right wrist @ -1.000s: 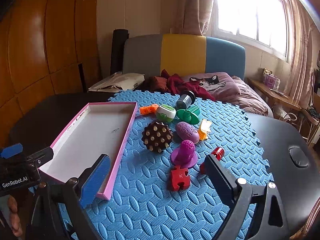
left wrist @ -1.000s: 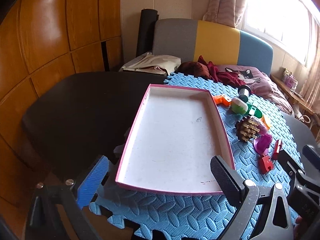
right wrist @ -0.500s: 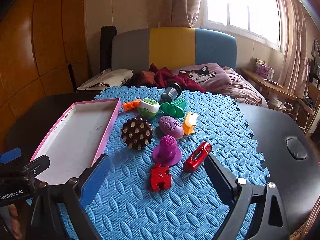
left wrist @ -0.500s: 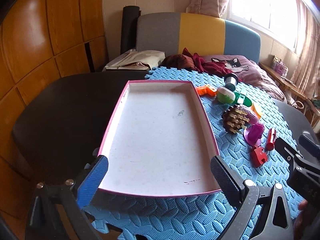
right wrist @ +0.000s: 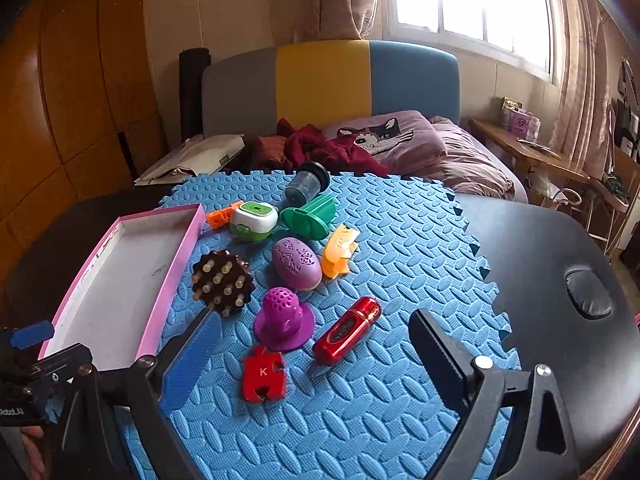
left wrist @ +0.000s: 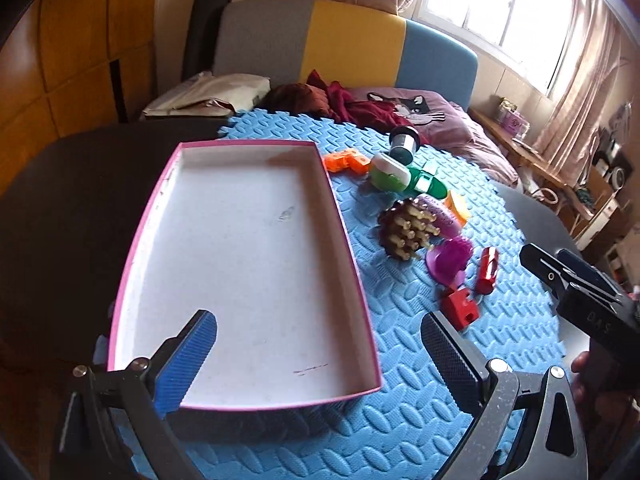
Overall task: Organize rigid objects
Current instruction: 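Move the left tool over the toys toward the dark cylindrical cup, then close the left gripper on the dark cylindrical cup and lift it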
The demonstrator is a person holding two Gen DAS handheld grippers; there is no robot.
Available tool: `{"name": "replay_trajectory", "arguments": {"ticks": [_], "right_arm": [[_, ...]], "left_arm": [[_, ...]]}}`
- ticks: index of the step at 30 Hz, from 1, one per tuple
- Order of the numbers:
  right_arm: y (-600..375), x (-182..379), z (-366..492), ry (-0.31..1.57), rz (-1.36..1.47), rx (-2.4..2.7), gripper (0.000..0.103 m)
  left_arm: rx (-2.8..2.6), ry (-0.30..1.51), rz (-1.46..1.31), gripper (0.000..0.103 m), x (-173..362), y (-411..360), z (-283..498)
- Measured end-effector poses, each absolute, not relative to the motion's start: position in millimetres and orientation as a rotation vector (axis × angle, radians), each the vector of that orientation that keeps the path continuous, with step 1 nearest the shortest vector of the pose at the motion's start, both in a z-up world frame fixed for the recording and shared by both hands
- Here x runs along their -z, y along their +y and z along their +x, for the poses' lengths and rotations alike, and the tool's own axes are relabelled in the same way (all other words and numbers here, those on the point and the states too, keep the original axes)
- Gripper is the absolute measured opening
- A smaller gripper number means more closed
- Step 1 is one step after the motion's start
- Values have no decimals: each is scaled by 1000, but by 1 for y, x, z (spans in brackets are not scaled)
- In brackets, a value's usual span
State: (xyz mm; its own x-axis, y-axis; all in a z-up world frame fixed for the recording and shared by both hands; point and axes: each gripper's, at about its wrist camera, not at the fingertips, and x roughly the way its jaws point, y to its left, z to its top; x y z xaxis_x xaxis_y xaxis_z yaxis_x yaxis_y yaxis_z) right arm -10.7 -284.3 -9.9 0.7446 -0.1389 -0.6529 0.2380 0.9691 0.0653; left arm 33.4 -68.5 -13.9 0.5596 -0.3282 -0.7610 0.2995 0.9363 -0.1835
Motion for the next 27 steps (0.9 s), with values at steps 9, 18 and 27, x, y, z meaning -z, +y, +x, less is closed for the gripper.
{"name": "replay_trajectory", "arguments": {"ticks": [9, 18, 27], "right_arm": [[-367, -9, 22, 804, 308, 174, 97], [-450, 18, 63, 816, 440, 165, 97], [-478, 42, 61, 777, 529, 152, 97]], "left_arm": [[528, 957, -81, 103, -13, -91, 91], [591, 1013, -18, 103, -16, -162, 195], [582, 1033, 209, 103, 13, -260, 271]]}}
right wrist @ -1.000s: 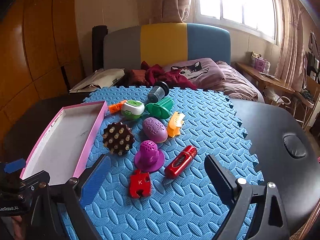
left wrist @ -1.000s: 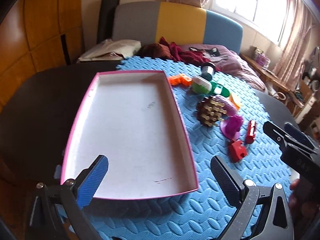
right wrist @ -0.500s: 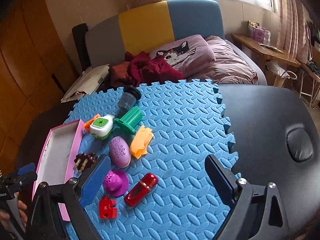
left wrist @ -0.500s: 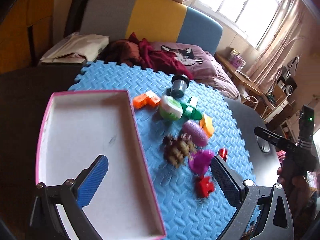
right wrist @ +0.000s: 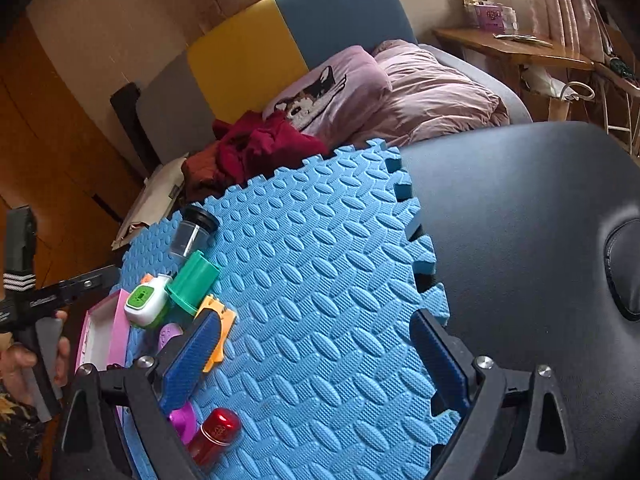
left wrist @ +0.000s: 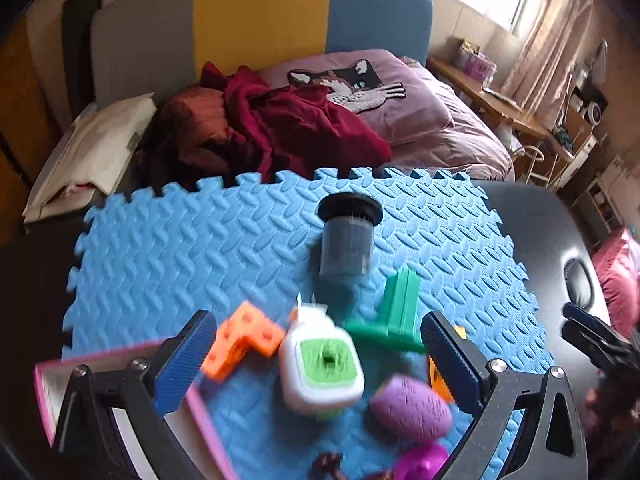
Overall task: Organize rigid objects
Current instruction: 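Close the left gripper on the dark cylindrical cup and lift it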
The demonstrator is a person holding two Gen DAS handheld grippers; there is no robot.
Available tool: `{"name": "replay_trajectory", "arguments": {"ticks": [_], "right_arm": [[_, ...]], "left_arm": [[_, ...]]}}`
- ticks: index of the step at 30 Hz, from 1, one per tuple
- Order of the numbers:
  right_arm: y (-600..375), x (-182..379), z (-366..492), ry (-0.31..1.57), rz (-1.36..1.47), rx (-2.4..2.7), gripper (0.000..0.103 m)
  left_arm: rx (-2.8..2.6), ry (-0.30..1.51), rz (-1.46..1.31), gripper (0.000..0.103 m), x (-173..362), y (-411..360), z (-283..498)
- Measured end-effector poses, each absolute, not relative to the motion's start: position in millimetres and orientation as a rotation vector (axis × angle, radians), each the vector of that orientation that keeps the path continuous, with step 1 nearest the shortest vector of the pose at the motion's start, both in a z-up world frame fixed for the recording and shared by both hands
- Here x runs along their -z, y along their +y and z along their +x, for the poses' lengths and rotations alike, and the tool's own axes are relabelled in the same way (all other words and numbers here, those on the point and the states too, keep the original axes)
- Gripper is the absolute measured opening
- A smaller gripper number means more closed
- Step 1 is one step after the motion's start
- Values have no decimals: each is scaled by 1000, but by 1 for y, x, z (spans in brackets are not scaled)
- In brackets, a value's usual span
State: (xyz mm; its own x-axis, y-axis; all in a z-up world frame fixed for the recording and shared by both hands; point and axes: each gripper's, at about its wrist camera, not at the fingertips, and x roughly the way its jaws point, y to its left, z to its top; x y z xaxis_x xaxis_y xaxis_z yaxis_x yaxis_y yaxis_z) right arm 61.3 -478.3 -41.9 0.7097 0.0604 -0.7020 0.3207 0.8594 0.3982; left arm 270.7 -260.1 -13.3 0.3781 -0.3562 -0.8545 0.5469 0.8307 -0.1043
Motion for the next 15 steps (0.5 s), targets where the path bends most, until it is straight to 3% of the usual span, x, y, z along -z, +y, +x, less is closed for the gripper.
{"name": "replay_trajectory", "arguments": {"ticks": [9, 15], "right_arm": [[-486, 33, 56, 738, 575, 134, 97], [-489, 26, 51, 703, 581, 139, 97]], "left_arm": [[575, 1086, 337, 103, 47, -319, 316], [572, 1122, 368, 94, 63, -338, 331]]}}
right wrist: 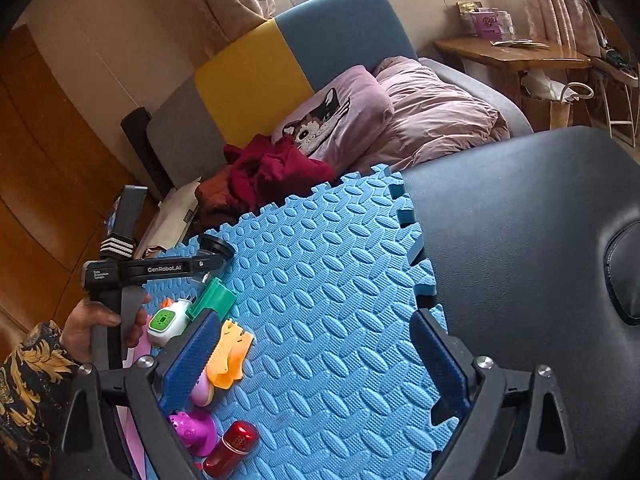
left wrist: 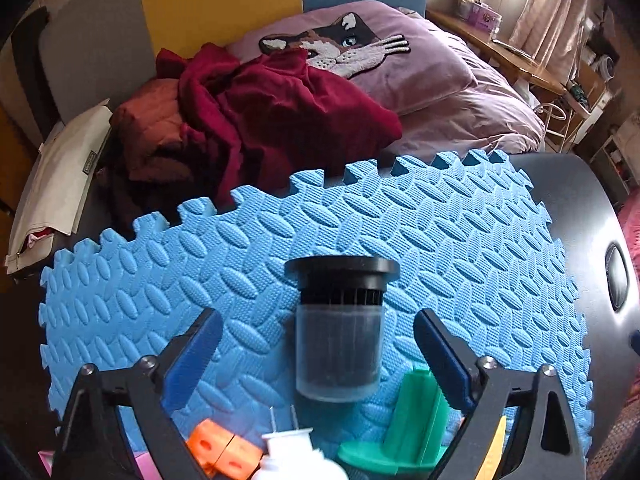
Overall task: Organize rigid objects
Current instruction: 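Close the left gripper on the dark cylindrical cup and lift it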
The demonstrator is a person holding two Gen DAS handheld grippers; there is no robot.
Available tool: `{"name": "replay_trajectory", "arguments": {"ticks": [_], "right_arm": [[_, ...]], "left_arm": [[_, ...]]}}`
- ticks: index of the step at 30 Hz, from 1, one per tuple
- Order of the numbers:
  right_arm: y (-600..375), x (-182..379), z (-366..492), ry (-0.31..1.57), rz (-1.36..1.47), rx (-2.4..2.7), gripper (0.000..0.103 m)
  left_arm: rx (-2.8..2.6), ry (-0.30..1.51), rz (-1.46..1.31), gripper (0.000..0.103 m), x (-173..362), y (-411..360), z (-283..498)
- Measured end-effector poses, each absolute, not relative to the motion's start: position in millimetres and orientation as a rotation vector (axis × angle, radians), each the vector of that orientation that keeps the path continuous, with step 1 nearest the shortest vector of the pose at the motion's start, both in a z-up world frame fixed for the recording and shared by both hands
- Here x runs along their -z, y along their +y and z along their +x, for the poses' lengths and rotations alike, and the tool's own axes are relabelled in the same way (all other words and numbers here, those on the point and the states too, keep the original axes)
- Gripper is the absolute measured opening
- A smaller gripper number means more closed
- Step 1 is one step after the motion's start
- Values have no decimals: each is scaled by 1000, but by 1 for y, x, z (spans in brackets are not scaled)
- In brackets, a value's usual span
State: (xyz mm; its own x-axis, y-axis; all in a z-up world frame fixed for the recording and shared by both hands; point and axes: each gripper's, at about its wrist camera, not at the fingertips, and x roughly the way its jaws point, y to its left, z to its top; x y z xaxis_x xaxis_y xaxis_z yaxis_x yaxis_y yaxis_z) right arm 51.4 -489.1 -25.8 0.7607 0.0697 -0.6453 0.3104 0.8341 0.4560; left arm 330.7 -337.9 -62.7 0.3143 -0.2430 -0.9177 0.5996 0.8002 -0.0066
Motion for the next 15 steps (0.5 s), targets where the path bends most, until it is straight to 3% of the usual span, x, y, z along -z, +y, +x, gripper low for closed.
{"name": "replay_trajectory", "arguments": {"ticks": [1, 4, 5, 15], "right_arm": [[-489, 26, 52, 706, 582, 139, 97], [-489, 26, 52, 707, 575, 147, 97], [-489, 25, 52, 705, 575, 146, 97], [-489, 34, 55, 755, 562, 162, 97]], "left_arm": [[571, 1124, 384, 87, 66, -342, 331], [607, 1154, 420, 49, 76, -350, 326], [617, 1128, 412, 43, 74, -350, 322], [802, 1059, 378, 43, 46, -346, 252]]}}
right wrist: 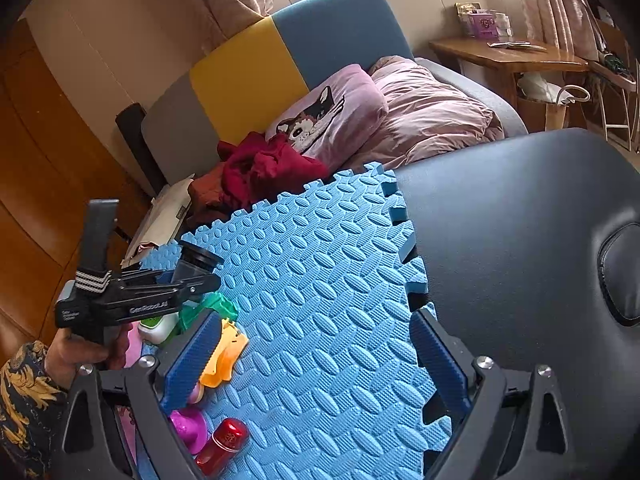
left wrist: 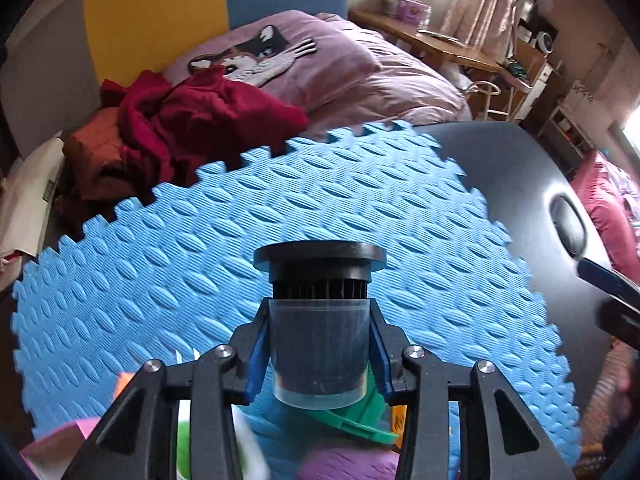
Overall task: Organize rigid objects
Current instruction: 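Carry the cup into the tray with the left gripper while the right gripper grasps the white-green plug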
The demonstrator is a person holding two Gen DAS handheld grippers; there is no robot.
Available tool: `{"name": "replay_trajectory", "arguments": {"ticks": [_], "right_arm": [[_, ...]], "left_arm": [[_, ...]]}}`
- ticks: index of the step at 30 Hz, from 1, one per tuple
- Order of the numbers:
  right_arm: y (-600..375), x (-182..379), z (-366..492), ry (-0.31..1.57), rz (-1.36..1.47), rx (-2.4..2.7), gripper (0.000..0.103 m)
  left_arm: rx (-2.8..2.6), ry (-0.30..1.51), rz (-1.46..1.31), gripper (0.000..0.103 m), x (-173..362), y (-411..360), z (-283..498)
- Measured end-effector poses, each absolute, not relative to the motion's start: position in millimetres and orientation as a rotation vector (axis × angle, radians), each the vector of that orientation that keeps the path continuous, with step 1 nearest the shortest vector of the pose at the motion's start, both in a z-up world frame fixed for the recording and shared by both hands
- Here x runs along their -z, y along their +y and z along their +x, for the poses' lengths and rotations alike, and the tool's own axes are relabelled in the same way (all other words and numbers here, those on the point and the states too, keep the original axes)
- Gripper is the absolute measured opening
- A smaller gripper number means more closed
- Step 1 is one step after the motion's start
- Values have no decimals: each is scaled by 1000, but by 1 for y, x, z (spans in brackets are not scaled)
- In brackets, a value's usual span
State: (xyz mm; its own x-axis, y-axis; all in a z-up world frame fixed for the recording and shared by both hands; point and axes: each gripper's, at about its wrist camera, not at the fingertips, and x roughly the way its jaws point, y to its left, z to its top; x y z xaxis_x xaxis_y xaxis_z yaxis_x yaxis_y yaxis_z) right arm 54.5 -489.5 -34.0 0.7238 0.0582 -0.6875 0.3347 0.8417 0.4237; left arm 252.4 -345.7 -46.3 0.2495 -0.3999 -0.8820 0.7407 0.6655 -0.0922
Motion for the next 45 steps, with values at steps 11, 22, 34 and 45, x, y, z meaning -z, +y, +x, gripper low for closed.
{"name": "replay_trajectory", "arguments": {"ticks": [11, 22, 34, 45], "right_arm": [[-485, 71, 74, 906, 612, 95, 94], [-464, 58, 78, 867, 563, -11, 93], [-345, 24, 157, 945, 415, -237, 87], [-291, 72, 245, 1213, 414, -146, 76]], "left_arm": [[839, 1061, 156, 43, 30, -313, 219], [692, 914, 0, 43, -32, -198, 181], [480, 855, -125, 43, -9, -34, 112], [464, 880, -152, 44, 27, -5, 80]]}}
